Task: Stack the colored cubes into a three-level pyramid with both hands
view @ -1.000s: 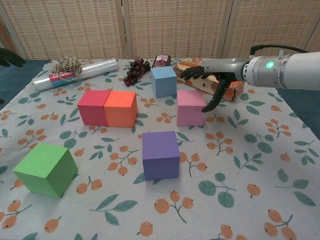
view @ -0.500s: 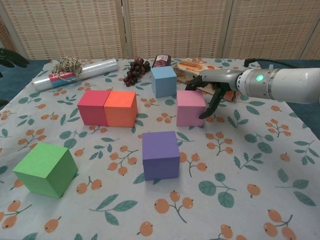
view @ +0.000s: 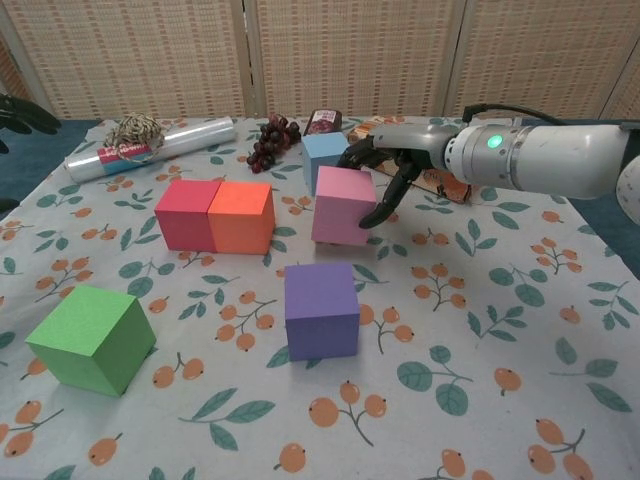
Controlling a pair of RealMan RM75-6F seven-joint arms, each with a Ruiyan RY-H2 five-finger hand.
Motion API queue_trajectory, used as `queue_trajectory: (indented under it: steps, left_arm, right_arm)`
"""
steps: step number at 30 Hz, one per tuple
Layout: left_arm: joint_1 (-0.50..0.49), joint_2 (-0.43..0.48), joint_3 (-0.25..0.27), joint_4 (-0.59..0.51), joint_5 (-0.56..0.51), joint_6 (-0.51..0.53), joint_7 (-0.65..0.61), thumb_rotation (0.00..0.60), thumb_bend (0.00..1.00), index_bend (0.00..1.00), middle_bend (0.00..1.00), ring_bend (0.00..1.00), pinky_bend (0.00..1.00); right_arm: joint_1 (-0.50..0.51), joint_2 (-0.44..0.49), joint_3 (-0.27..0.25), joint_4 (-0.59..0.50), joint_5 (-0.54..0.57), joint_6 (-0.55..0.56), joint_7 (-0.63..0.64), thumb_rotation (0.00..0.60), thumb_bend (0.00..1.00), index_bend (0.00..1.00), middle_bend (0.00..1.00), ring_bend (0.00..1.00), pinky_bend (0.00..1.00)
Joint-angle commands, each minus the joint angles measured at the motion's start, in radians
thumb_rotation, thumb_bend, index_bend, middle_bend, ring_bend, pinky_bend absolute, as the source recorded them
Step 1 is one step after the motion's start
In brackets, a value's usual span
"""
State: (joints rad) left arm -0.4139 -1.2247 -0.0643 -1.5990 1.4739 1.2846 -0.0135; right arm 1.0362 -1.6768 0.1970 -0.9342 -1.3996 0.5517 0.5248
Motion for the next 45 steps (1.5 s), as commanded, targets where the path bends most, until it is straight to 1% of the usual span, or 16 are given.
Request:
queue_trajectory:
  steps: [1,18,29,45]
  left_arm:
    - [-0.001,0.001,0.001,0.000,0.001,-0.007,-0.002,0.600,0.31,0.18,0.17,0.17,0.28]
    - [0.001,-0.005,-0.004,0.031,0.013,-0.016,-0.035,0.600,0.31,0.18,0.17,0.17,0.28]
    - [0.003,-0.001,-0.004,0.036,0.019,-0.018,-0.046,0.600,0.31,0.18,0.17,0.17,0.28]
    - [0.004,0.000,-0.003,0.040,0.025,-0.023,-0.060,0.600,0.31,0.17,0.17,0.17,0.28]
  right_arm:
    - [0.020,-0.023,0.009,0.017,0.020,-0.025,-0.023,0.600,0.06,0.35,0.30,0.06,0.09]
    - [0.100,-0.149,0.052,0.144,0.097,-0.086,-0.109,0.600,0.06,0.34,0.30,0.06,0.09]
    - [0.124,-0.187,0.069,0.192,0.118,-0.100,-0.124,0.600,0.06,0.34,0.30,0.06,0.09]
    - [0.139,-0.220,0.077,0.234,0.129,-0.112,-0.140,0.600,0.06,0.32,0.30,0.06,0.09]
